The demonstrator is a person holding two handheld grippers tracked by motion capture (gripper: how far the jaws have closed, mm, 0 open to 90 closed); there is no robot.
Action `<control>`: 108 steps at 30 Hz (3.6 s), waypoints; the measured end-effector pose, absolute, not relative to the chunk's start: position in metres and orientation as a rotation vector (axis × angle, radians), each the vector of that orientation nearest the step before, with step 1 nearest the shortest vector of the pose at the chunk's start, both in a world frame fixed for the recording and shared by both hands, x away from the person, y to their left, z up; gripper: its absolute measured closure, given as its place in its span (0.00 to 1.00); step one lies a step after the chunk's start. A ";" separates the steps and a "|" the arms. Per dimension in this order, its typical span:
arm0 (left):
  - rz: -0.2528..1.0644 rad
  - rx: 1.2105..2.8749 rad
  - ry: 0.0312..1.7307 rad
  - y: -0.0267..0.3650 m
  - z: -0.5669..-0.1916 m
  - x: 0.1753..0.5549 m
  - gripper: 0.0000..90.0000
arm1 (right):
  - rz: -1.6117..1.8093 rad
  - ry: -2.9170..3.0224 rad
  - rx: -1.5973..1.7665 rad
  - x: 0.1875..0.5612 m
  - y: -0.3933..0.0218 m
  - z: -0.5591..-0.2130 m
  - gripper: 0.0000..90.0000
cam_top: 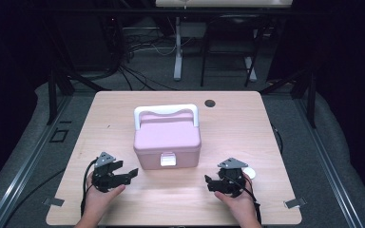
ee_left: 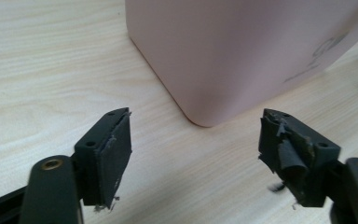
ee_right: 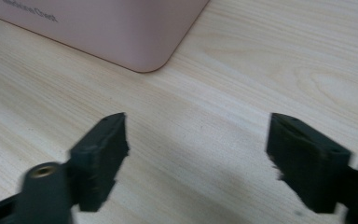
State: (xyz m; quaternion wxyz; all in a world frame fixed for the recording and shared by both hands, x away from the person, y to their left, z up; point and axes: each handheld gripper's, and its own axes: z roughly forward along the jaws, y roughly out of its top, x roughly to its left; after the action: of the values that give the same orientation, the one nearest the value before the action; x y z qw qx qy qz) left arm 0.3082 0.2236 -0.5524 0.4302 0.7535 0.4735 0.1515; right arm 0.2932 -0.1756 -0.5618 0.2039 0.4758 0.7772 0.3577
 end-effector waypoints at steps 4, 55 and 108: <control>0.401 1.886 1.189 0.223 -0.555 0.309 0.37 | 0.996 2.127 1.307 0.291 -0.173 -0.562 0.41; 0.424 1.792 1.244 0.220 -0.547 0.336 0.65 | 1.051 2.039 1.291 0.322 -0.152 -0.551 0.72; 0.394 1.789 1.206 0.210 -0.544 0.339 1.00 | 1.092 2.036 1.310 0.338 -0.135 -0.544 1.00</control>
State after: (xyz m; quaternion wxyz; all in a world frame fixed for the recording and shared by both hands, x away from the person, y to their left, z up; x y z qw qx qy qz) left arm 0.3394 0.2097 -0.5444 0.4566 0.7256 0.4893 0.1599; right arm 0.3381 -0.1346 -0.5442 0.2405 0.4789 0.7440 0.3991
